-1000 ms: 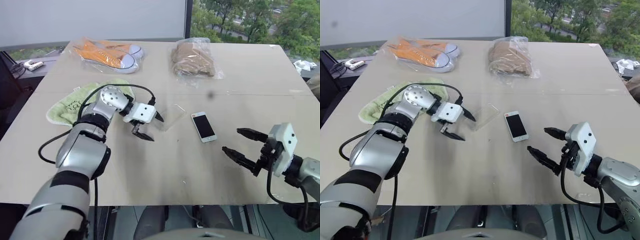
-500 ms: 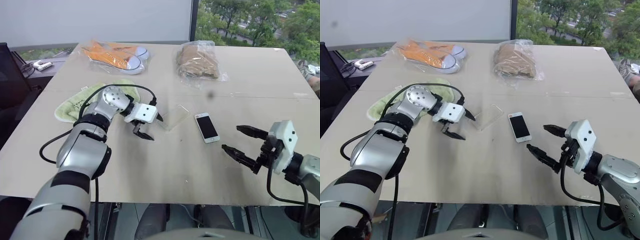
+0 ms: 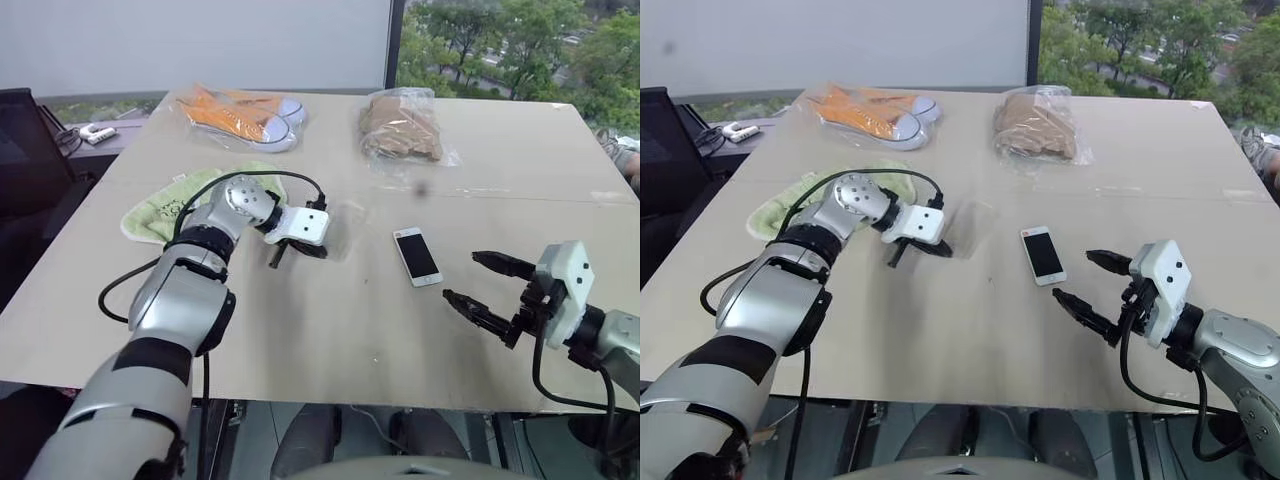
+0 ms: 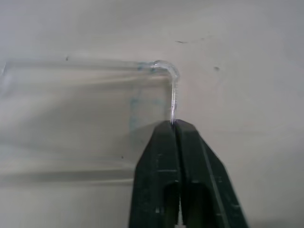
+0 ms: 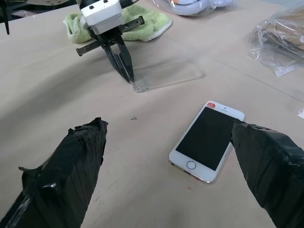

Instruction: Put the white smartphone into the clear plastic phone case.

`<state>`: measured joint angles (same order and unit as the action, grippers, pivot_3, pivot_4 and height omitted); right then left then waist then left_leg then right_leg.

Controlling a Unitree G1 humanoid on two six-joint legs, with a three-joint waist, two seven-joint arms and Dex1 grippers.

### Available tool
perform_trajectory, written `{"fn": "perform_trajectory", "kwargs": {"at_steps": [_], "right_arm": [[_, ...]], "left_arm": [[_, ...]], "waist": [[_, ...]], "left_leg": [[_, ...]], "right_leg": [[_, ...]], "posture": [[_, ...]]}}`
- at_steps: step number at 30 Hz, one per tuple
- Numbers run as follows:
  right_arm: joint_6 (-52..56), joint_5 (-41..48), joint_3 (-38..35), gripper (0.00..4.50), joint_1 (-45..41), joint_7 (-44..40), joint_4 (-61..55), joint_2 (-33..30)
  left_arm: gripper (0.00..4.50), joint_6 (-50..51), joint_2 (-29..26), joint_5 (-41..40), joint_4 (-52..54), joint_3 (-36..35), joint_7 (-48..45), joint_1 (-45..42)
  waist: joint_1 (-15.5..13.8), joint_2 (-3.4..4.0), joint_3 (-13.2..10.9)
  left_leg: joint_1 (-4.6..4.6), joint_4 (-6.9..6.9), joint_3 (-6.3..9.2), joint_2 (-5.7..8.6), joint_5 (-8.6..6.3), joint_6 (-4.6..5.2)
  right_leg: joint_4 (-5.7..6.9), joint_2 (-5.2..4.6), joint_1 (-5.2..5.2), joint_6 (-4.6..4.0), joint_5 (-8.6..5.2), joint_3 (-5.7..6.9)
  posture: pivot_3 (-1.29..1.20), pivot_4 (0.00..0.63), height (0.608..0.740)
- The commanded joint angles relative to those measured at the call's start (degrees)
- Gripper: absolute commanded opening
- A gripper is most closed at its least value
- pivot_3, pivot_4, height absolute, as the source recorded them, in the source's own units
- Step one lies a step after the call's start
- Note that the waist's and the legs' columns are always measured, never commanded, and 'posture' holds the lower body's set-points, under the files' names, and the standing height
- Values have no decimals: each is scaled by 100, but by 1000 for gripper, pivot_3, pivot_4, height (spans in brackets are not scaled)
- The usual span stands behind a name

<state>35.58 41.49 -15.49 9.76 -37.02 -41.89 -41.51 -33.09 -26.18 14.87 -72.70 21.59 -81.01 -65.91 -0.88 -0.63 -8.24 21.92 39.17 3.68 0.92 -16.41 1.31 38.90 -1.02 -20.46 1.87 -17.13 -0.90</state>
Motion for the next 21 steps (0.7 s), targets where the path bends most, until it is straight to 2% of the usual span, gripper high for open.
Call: {"fn": "perform_trajectory", "kwargs": {"at_steps": [1, 5, 7, 11, 13, 15, 18, 21], "right_arm": [[-64, 72, -99, 4500, 44, 25, -199, 16], [-70, 80, -124, 4500, 83, 17, -201, 8], [-75, 76, -132, 4500, 93, 16, -197, 6], [-78, 84, -147, 4500, 116, 34, -221, 19], [-85, 79, -146, 4500, 168, 42, -244, 36], [-98, 70, -138, 4500, 206, 32, -249, 41], [-114, 71, -160, 4500, 202, 19, -235, 33], [-136, 57, -158, 4500, 211, 9, -217, 42]], "left_arm": [[93, 603, 279, -541, 244, -490, -276, 116], [93, 1803, 570, -1043, 1066, -952, -46, 277], [93, 2775, 707, -1106, 1967, -1100, 588, 569], [93, 5520, 979, -1103, 4487, -1390, 2013, 1452], [93, 7258, 1233, -1026, 5933, -1499, 2679, 1876], [93, 8571, 1390, -952, 7142, -1378, 3109, 2234], [93, 10281, 1503, -768, 8404, -979, 3683, 2567], [93, 11284, 1771, -745, 9156, -843, 4290, 2654]], "waist": [[4, -2, -1], [31, -12, -9], [54, -13, -10], [141, -13, -10], [172, -12, -10], [166, -12, -11], [159, -12, -10], [140, -12, -10]], "left_leg": [[12, 0, -1, 0, 0, 0], [90, 15, -1, 0, 1, -1], [108, 14, -4, 0, 3, -5], [110, 4, -2, -1, 2, -4], [109, 4, -4, -1, 2, -3], [108, 4, -4, -1, 2, -3], [106, 4, -3, -1, 2, -4], [92, 4, -6, -1, 2, -4]], "right_leg": [[0, 0, -16, 0, 0, -1], [6, -2, -87, 1, 0, -1], [8, -8, -109, 2, 0, -6], [4, -41, -111, 2, 0, -25], [4, -41, -110, 2, 0, -32], [6, -40, -111, 2, 0, -36], [9, -38, -110, 2, 0, -35], [10, -37, -98, 2, 0, -38]], "posture": [[0, 150, 740], [0, 150, 740], [0, 150, 740], [0, 150, 740], [0, 150, 740], [0, 150, 740], [0, 150, 740], [0, 150, 740]]}}
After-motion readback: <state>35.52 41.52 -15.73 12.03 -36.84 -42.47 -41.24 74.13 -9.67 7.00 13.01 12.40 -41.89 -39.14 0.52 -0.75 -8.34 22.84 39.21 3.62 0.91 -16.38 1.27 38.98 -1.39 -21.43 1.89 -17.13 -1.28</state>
